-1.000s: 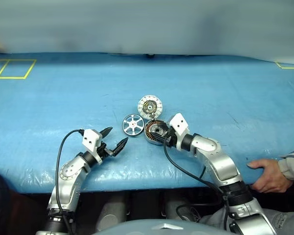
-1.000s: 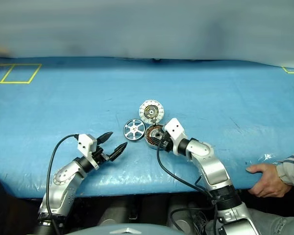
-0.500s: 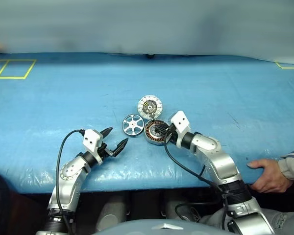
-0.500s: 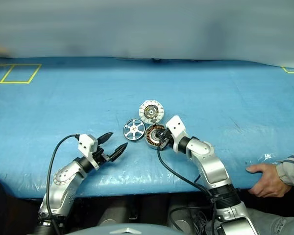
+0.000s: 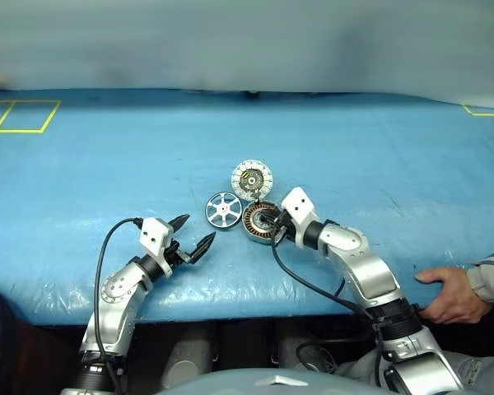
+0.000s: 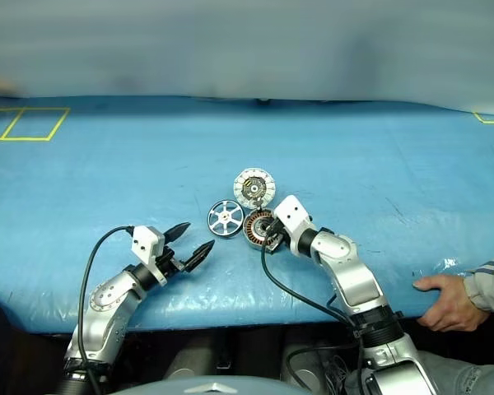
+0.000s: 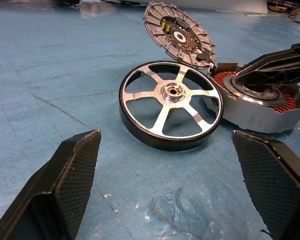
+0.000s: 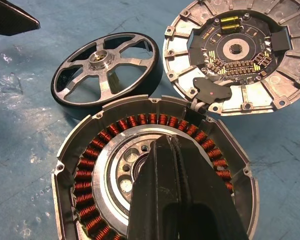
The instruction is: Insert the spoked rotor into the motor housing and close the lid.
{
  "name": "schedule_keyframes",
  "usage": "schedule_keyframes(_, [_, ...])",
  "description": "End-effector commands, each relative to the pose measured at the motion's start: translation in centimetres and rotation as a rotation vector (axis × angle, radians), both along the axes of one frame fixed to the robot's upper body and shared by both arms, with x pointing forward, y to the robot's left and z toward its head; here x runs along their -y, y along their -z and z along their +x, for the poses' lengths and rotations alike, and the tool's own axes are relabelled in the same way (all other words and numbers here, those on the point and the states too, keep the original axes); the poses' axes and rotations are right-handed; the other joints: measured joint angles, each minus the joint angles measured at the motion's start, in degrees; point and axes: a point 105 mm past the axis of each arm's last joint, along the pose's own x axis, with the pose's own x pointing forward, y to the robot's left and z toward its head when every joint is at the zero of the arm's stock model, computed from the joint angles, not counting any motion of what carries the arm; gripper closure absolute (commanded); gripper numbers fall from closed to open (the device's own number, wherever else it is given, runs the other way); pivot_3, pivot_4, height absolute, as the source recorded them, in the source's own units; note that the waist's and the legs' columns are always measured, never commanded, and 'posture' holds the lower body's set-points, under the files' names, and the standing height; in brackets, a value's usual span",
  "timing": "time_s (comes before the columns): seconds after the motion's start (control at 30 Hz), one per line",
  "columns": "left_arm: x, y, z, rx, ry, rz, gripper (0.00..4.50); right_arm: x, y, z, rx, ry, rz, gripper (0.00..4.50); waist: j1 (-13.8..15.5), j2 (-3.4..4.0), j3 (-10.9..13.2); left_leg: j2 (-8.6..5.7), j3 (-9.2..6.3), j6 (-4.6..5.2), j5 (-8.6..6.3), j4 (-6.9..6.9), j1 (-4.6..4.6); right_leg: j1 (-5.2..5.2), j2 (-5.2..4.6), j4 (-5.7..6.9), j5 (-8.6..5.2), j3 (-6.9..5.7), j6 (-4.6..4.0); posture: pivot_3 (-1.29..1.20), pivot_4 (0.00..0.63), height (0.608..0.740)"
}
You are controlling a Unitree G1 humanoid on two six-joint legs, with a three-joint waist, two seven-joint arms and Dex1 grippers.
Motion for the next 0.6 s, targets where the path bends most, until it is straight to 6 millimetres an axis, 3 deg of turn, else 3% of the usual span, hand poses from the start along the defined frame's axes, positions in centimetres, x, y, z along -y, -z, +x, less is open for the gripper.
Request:
schedule_keyframes(0.03, [0.2, -0.3, 0.0, 0.013, 0.005, -0.006, 0.00, 0.2, 0.1, 0.0, 0.004, 0.011, -0.023, 4.47, 0.00, -0.01, -0.01, 0.00, 0.00, 0.00, 0.00, 0.00, 0.00, 0.01, 0.00, 0.00, 0.00, 0.00, 0.00, 0.00, 0.150, 0.740])
schedule_keyframes(0.2, [0.1, -0.5, 0.1, 0.020, 0.005, -0.009, 0.00, -0.5, -2.0, -0.2, 0.022, -0.005, 0.137, 4.47, 0.01, -0.01, 0.00, 0.01, -0.01, 0.00, 0.00, 0.01, -0.01, 0.00, 0.00, 0.00, -0.01, 0.00, 0.02, 0.00, 0.150, 0.740])
schedule_keyframes(0.33, [-0.5, -2.3, 0.8, 0.072, -0.016, -0.061, 0.00, -1.1, -3.8, -1.0, 0.043, -0.062, 0.237, 4.47, 0.00, -0.01, 0.01, 0.00, -0.01, 0.02, 0.00, -0.02, -0.05, -0.04, 0.00, -0.02, 0.02, 0.01, -0.03, 0.00, 0.150, 0.740])
schedule_keyframes(0.6, [0.4, -4.5, 2.2, 0.118, 0.121, 0.020, 0.00, -1.9, -3.9, -2.8, 0.033, -0.147, 0.234, 4.47, 0.17, -0.01, 0.01, -0.02, -0.02, 0.01, 0.00, 0.00, -0.03, -0.01, 0.07, -0.01, -0.06, -0.02, 0.12, 0.00, 0.150, 0.740])
